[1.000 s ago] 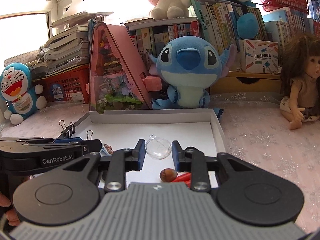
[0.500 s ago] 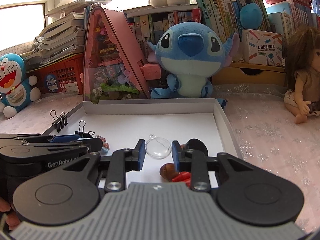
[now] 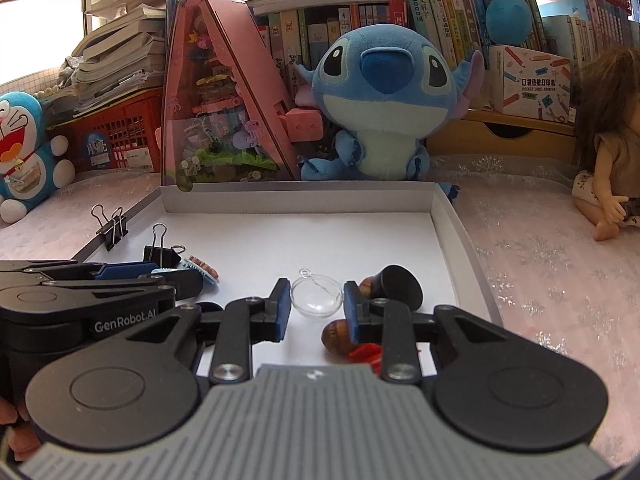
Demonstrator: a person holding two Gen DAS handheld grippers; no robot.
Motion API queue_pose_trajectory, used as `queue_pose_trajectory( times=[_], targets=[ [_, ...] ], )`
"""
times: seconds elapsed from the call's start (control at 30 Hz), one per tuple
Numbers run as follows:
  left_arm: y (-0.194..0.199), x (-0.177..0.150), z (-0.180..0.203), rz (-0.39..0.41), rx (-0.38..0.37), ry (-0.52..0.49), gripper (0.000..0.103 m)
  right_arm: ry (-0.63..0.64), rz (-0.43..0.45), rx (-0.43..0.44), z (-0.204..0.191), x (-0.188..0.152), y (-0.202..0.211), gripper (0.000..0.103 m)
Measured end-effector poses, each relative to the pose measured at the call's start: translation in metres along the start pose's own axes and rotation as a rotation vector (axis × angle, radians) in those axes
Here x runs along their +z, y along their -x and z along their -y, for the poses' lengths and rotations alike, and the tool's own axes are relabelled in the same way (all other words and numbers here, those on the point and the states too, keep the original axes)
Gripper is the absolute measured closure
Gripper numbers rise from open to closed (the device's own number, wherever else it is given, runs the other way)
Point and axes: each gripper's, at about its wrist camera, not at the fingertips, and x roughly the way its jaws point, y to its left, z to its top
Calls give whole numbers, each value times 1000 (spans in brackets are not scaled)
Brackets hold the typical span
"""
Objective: Organize rigid objects
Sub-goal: 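Lower the held hair clip and clear ball into the box with both tools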
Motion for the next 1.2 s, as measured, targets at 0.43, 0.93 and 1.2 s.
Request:
queue_pose_trajectory(
  times=[0.43, 0.93, 1.2],
  targets=[
    [-1, 0, 1, -2, 2, -2, 68, -21, -28, -10, 4, 0, -3, 70],
    [-2, -1, 2, -4, 9, -11, 67, -14, -50, -27, 2, 1, -5, 70],
    [-2, 0, 8, -11, 34, -42, 67, -5, -52, -30, 1, 1, -5, 68]
  ],
)
